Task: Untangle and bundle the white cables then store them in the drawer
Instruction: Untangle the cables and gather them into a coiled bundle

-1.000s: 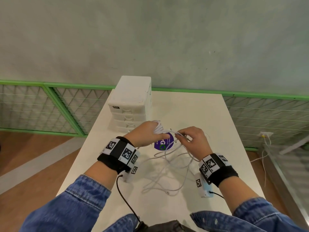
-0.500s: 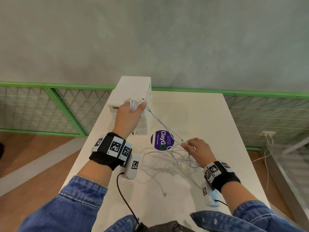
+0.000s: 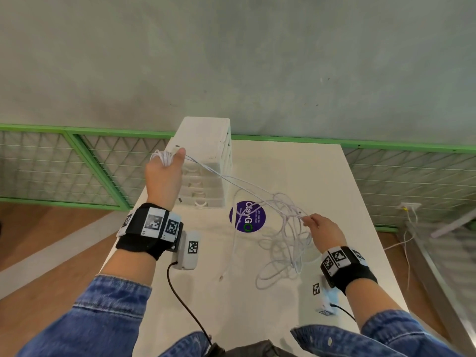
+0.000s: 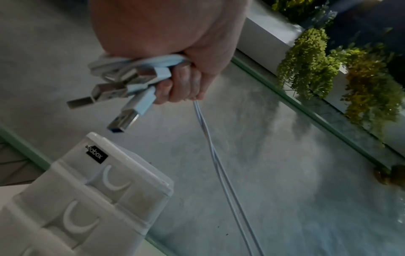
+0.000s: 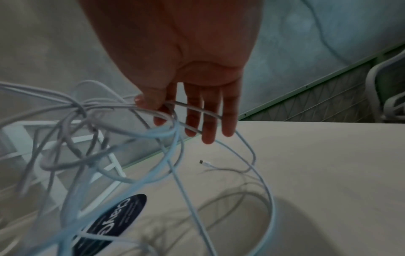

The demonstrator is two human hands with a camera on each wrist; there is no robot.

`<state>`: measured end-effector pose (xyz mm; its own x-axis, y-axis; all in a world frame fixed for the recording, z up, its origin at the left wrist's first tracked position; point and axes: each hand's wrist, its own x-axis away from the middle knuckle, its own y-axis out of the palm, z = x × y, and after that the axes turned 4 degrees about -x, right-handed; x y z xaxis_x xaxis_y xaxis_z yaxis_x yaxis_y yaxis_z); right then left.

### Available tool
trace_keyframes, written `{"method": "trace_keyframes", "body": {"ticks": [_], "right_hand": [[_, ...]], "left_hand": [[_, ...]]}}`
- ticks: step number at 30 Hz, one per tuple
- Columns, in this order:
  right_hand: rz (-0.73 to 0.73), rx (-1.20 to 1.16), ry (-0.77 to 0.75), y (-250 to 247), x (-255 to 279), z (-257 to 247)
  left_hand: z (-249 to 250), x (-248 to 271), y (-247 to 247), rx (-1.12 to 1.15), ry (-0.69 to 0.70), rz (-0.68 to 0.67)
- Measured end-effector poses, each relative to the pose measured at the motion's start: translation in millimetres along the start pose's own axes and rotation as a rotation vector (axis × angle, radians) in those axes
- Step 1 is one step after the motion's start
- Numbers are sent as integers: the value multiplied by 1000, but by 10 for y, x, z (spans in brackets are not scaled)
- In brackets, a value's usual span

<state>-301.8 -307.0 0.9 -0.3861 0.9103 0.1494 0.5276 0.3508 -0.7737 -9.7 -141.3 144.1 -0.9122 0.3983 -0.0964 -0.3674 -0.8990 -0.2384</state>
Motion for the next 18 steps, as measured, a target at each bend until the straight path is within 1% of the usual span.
{"method": "trace_keyframes", "body": {"ticks": [1, 3, 4, 5, 6, 7, 9, 11, 13, 15, 16, 18], "right_hand": [[-2, 36, 52, -3, -8, 23], [-19, 193, 146, 5, -26, 25], [-16, 274, 175, 3, -34, -4], [6, 299, 174, 2, -36, -53], [39, 253, 129, -1, -40, -115], [83, 138, 32, -11, -35, -194], [148, -167, -239, -56, 35, -455], [116, -367, -429, -129, 162, -796], [75, -467, -554, -184, 262, -1086], [59, -513, -663, -212, 309, -1259], [62, -521, -702, -209, 314, -1297], [79, -542, -713, -185, 295, -1310]], "left_hand": [[-9, 8, -5, 5, -13, -9], [-5, 53, 16, -7, -9, -57], [9, 92, 50, -22, 3, -106], [33, 145, 90, -45, 12, -170], [68, 206, 137, -70, 20, -242], [113, 273, 190, -92, 29, -314], [227, 401, 281, -115, 48, -447], [310, 482, 370, -102, 45, -559], [380, 544, 442, -102, 51, -641], [451, 594, 487, -110, 68, -713], [478, 608, 495, -111, 76, -744], [499, 611, 492, -125, 76, -788]]}}
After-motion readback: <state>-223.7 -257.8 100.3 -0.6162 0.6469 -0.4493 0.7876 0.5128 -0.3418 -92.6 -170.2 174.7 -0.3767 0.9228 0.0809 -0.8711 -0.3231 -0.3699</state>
